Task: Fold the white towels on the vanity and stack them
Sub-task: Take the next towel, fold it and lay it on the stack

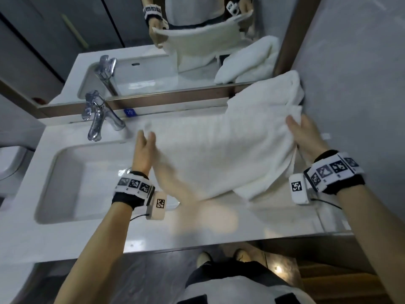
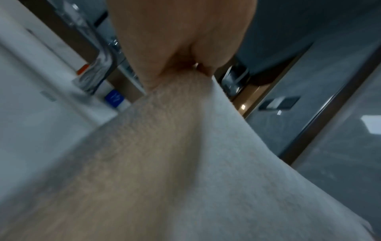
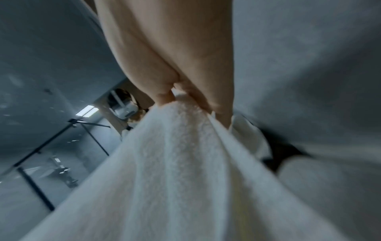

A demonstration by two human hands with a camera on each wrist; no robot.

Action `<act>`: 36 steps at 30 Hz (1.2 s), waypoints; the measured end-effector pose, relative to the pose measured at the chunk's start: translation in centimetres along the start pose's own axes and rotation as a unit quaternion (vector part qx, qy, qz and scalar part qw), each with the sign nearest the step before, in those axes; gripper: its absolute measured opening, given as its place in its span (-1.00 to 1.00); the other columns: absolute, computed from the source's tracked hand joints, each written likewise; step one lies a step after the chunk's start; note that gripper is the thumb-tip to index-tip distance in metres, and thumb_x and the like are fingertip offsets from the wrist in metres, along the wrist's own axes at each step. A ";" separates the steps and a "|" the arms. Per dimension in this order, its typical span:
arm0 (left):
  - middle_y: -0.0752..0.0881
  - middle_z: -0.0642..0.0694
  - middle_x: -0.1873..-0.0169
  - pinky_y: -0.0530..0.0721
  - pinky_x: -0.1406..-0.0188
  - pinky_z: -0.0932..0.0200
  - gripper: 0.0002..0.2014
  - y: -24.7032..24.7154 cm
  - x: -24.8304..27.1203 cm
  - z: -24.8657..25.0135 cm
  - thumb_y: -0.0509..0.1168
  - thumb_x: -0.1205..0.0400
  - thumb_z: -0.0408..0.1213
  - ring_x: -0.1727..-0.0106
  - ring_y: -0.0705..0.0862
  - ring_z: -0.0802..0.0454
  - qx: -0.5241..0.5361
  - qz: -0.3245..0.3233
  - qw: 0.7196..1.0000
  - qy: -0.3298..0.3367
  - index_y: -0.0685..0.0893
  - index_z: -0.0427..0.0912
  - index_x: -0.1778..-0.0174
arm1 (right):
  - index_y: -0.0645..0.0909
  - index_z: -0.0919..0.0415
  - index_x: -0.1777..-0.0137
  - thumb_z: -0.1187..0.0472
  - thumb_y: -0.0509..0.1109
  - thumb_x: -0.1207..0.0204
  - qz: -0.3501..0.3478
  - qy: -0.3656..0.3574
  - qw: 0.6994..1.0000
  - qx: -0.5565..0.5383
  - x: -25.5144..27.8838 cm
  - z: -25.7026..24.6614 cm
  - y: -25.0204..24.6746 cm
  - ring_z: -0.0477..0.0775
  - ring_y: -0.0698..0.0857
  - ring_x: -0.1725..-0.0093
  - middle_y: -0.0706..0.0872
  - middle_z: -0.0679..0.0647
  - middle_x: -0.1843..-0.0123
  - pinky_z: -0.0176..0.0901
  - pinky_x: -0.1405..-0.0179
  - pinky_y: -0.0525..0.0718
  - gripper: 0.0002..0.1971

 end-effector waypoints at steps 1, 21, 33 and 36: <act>0.50 0.00 0.14 0.50 0.03 0.24 -0.88 -0.5 -0.2 2.4 0.09 -0.72 -0.16 0.11 0.50 0.11 0.020 0.009 0.999 0.039 0.44 0.16 0.10 | 0.44 0.20 -0.46 0.10 0.18 -0.68 0.023 -0.043 0.999 0.006 0.0 -2.3 -0.6 0.01 0.58 -0.30 0.61 0.04 -0.36 -0.26 -0.33 0.51 -0.61; 0.49 0.18 0.36 0.46 0.36 0.51 -0.83 -2.4 0.8 13.2 0.15 -0.71 -0.22 0.41 0.50 0.44 0.003 0.026 0.981 0.193 0.41 0.09 0.20 | 0.59 0.15 0.03 0.02 0.25 -0.62 0.086 -0.255 0.953 0.136 1.4 -12.9 -5.3 -0.09 0.50 0.23 0.60 0.09 0.13 -0.28 0.27 0.43 -0.79; 0.33 0.03 0.50 0.27 0.49 0.28 -0.61 -1.0 -3.9 6.9 0.20 -0.67 -0.02 0.50 0.30 0.19 -0.115 0.073 0.987 0.086 0.32 -0.04 0.45 | 0.68 0.21 -0.13 -0.02 0.30 -0.60 0.009 -0.134 0.988 0.080 -5.0 -8.2 -3.4 -0.36 0.69 0.25 0.73 0.04 0.00 -0.46 0.15 0.65 -0.67; 0.33 -0.02 0.53 0.23 0.47 0.13 -0.53 1.5 -5.8 2.7 0.18 -0.67 0.01 0.45 0.32 0.00 -0.184 0.052 0.982 0.002 0.32 -0.14 0.51 | 0.67 0.26 -0.14 -0.06 0.31 -0.58 0.002 -0.071 0.990 0.120 -8.0 -4.8 -2.3 0.09 0.67 -0.07 0.74 0.16 -0.12 0.06 -0.25 0.62 -0.62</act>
Point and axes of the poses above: each hand's wrist, its own x-axis away from the middle knuckle, its own y-axis out of the palm, z = x × y, the point moved 9 cm from there along -x, towards the middle knuckle
